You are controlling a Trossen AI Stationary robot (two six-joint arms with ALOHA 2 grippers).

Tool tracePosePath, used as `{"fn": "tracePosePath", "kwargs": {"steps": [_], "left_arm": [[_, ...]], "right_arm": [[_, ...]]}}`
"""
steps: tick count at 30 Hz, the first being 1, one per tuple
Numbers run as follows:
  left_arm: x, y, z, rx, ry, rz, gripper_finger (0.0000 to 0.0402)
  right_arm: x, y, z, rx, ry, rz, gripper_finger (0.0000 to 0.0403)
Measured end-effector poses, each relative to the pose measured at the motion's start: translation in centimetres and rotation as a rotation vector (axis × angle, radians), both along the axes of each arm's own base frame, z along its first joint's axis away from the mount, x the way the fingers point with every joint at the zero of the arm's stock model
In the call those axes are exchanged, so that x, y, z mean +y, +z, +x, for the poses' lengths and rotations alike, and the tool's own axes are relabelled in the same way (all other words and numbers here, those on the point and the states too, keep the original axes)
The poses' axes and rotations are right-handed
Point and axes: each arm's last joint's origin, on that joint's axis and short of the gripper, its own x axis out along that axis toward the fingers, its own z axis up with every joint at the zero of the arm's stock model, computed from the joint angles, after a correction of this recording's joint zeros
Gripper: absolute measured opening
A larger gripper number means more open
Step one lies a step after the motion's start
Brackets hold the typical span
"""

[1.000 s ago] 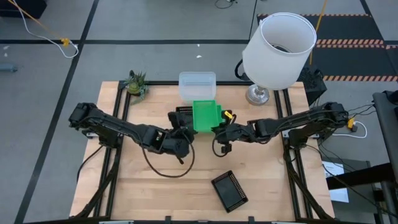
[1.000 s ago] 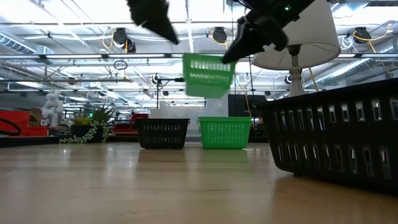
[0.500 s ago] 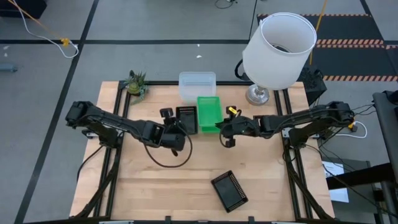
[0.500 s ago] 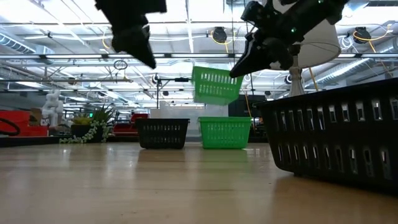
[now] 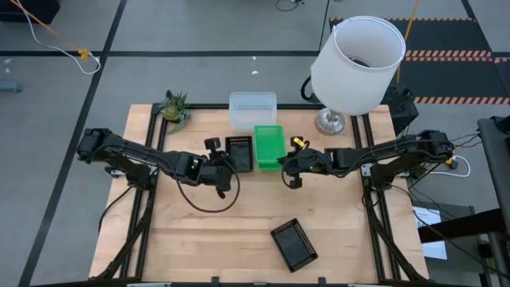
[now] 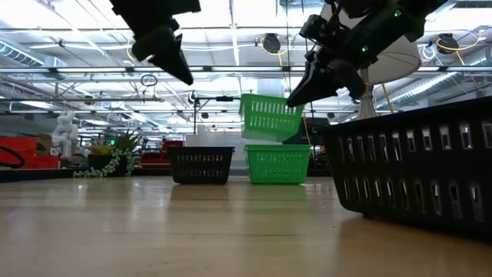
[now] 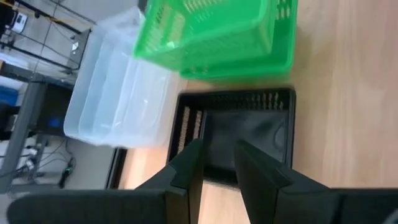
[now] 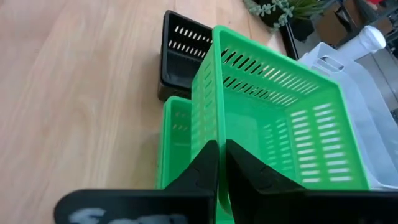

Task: Stack baskets by color
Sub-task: Stack the bottom green bin on the top stacked green bin

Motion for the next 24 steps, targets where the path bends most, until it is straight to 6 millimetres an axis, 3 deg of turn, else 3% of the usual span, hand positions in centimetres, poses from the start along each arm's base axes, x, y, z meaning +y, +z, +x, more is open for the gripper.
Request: {"fn": "tracePosePath", "kwargs": {"steps": [24], "left_arm": [[0.08, 0.19, 0.22, -0.026, -0.005, -0.023, 0.0093]], "right_arm": [[0.08, -0.50, -0.21, -0.003, -0.004, 0.058, 0.0010]]}}
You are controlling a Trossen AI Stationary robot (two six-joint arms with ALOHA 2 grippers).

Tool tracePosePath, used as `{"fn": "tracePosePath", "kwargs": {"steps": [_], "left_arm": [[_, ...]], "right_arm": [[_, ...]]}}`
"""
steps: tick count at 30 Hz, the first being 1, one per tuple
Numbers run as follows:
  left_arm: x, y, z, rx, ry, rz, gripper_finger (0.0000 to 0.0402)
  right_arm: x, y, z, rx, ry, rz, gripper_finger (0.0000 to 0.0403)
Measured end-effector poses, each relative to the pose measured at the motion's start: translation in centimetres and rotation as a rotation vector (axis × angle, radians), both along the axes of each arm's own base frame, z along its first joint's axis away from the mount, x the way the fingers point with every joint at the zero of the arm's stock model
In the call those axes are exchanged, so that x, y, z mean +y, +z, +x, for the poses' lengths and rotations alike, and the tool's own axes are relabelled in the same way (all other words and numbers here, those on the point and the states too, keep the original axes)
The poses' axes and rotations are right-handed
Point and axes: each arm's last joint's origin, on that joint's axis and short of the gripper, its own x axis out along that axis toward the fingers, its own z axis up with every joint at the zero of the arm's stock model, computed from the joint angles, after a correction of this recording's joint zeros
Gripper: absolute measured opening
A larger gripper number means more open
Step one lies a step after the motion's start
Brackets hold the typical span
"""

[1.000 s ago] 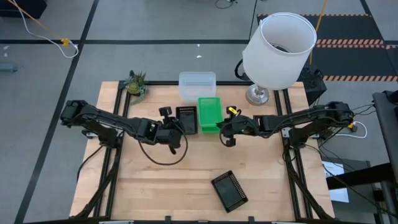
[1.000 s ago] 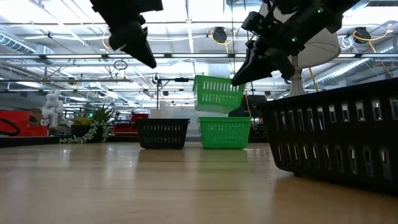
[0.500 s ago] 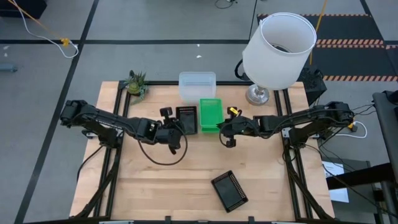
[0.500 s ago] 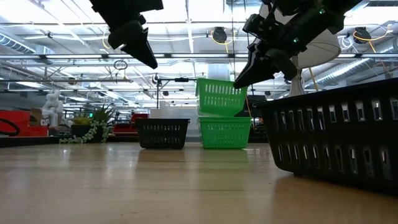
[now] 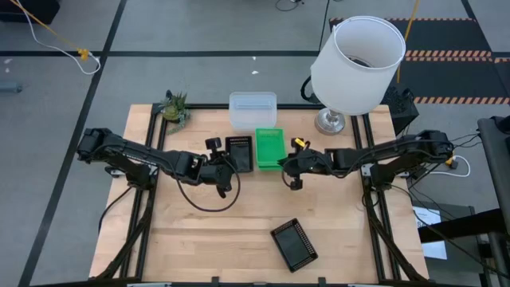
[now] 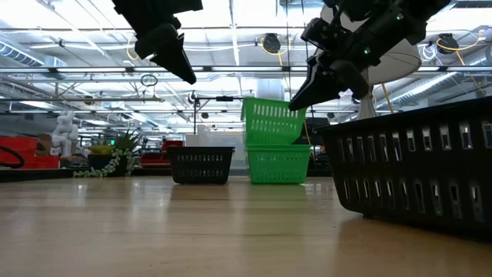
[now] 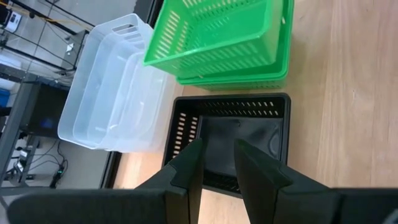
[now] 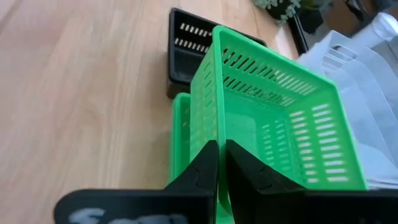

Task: Stack baskets by color
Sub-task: Stack the bottom green bin on the top stacked green bin

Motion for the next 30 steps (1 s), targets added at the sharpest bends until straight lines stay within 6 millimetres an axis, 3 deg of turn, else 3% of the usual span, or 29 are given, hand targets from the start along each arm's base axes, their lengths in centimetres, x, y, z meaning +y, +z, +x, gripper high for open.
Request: {"fn": "tracePosePath", "kwargs": {"steps": [6, 30], "left_arm": [[0.0, 0.0, 0.0, 0.001, -0.003, 0.002, 0.0093], [0.0, 0.1, 0.1, -0.005, -0.009, 0.005, 0.0093]], "right_arm": [[-0.2, -1.2, -0.5, -0.005, 0.008, -0.030, 0.0011], [-0.2, -1.9, -0.4, 0.016, -0.012, -0.012, 0.0011]]}}
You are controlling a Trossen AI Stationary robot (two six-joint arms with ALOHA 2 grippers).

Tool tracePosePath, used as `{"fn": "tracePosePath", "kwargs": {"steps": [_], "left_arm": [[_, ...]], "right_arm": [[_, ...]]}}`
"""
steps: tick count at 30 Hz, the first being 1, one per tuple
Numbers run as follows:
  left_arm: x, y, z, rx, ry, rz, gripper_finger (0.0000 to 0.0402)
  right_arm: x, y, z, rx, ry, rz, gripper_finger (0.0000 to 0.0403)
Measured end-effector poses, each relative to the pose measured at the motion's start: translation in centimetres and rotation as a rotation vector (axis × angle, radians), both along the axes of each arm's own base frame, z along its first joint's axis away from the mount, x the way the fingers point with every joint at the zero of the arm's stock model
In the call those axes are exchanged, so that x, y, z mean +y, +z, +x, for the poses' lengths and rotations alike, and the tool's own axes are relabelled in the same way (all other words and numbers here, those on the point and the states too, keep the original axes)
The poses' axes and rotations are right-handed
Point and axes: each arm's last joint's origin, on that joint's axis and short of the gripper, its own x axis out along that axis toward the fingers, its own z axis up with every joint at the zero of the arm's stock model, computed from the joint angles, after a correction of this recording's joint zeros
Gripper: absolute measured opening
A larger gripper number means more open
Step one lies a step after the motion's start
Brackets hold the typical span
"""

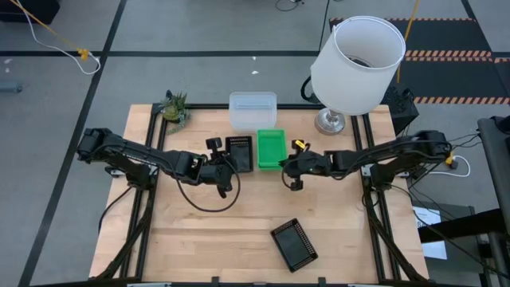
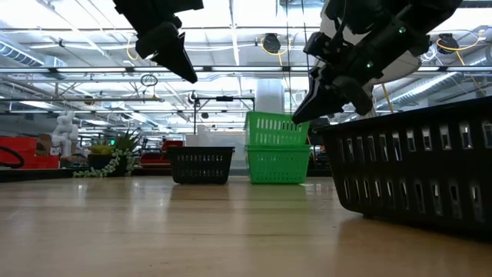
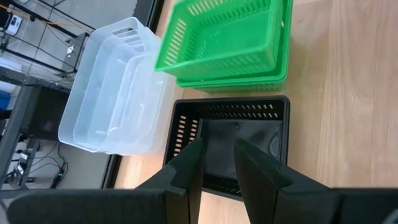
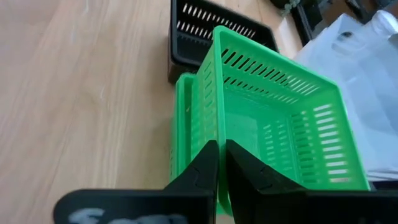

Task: Stack baskets by color
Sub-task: Stack the bottom green bin on the top stacked green bin

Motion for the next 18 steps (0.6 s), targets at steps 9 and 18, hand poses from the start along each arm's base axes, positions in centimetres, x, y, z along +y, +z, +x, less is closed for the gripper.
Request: {"fn": "tracePosePath", "kwargs": {"steps": [9, 18], "left_arm": [[-0.04, 0.12, 0.17, -0.017, -0.007, 0.001, 0.0093], [-0.04, 0.11, 0.16, -0.016, -0.007, 0.001, 0.0093]], "right_arm": [[0.01, -0.30, 0.47, -0.017, 0.004, -0.007, 0.0022], [0.01, -0.33, 0.44, -0.016, -0.001, -0.001, 0.0068]]}}
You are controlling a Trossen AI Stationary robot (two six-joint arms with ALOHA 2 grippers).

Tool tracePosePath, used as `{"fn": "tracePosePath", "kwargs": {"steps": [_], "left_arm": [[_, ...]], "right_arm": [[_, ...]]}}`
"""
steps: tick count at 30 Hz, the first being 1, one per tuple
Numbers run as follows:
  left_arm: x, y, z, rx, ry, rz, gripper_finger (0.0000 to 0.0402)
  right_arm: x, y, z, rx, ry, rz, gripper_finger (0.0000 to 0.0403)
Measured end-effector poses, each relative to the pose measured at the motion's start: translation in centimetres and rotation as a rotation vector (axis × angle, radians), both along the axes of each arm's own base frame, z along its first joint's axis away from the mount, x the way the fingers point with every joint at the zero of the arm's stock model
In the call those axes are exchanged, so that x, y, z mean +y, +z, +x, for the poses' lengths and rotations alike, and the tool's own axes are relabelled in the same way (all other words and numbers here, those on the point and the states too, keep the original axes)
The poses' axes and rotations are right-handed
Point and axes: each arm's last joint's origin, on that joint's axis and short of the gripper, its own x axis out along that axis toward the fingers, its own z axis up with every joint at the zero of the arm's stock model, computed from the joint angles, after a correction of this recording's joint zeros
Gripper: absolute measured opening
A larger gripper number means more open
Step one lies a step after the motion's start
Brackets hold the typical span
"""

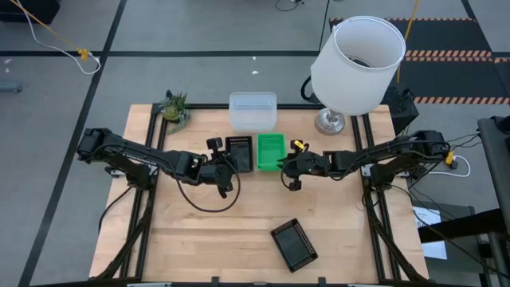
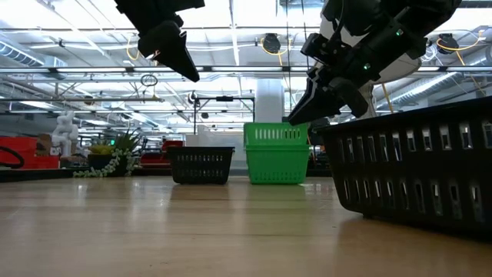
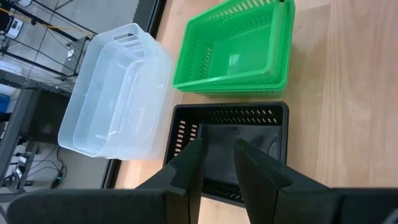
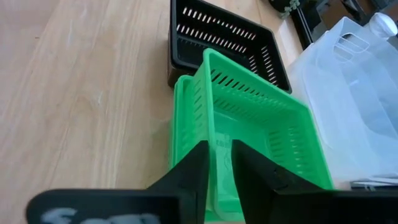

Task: Stack baskets by color
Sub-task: Stack the bottom green bin on the top stacked green bin, then stack the bottom black bin on the top stacked black bin

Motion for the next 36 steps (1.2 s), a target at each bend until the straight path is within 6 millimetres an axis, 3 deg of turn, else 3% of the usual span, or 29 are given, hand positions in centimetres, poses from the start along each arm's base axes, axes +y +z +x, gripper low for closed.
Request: {"fn": "tracePosePath", "kwargs": {"steps": [10, 17, 23, 31, 36], "left_arm": [[-0.2, 0.1, 0.3, -0.017, -0.039, -0.044, 0.0093], [-0.5, 0.5, 0.9, -0.082, -0.092, -0.091, 0.0093], [-1.6, 1.2, 2.5, -0.222, -0.274, -0.227, 0.0093], [-4.6, 1.7, 3.9, -0.326, -0.455, -0.168, 0.0095], [-6.1, 2.3, 5.6, -0.338, -0.445, -0.218, 0.0141]], "right_arm": [[0.0, 0.0, -0.1, -0.007, -0.024, 0.038, 0.0108], [0.4, 1.0, -0.5, -0.041, -0.010, 0.042, 0.0160], [0.9, 2.9, -2.3, -0.048, -0.012, 0.073, 0.0190], [1.4, 5.2, -5.3, -0.060, -0.013, 0.117, 0.0181], [1.6, 6.1, -6.9, -0.070, -0.030, 0.159, 0.0177]]}}
